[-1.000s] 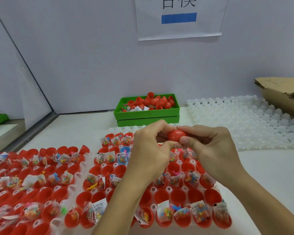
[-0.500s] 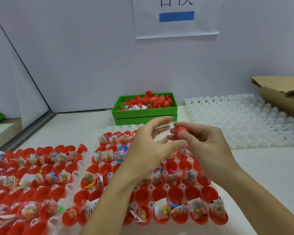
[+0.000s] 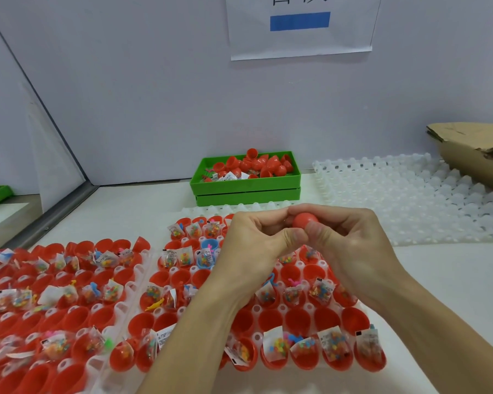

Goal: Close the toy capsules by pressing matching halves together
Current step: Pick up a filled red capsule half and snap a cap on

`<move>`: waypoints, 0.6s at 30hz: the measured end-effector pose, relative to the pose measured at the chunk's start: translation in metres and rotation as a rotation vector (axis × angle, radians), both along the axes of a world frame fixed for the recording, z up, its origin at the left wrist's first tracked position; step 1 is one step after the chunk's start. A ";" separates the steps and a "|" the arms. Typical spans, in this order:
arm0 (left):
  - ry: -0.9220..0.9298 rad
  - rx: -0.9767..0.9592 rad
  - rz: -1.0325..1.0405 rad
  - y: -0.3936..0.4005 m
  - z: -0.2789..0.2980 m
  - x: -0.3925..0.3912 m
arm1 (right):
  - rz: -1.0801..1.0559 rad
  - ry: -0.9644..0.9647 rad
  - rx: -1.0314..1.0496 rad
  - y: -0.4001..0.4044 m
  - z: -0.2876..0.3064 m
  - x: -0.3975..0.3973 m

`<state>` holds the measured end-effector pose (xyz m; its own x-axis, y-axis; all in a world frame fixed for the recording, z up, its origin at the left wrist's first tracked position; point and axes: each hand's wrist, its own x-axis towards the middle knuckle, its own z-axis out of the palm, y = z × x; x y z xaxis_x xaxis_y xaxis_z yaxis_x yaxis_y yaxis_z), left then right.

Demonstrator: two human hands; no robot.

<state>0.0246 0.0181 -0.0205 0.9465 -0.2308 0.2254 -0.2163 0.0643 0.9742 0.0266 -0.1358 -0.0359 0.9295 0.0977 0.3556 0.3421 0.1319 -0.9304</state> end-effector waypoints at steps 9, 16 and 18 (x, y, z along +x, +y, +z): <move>-0.057 0.060 0.070 -0.004 0.002 -0.001 | 0.260 0.148 0.234 -0.005 0.008 0.001; -0.182 0.199 0.138 -0.005 0.004 -0.002 | 0.318 0.251 0.432 0.000 0.009 -0.004; -0.181 0.184 0.132 -0.005 0.004 -0.001 | 0.314 0.251 0.419 0.000 0.008 -0.003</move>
<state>0.0232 0.0126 -0.0169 0.9193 -0.1606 0.3592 -0.3825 -0.1504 0.9116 0.0234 -0.1357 -0.0277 0.9395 0.2808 0.1962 0.0030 0.5660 -0.8244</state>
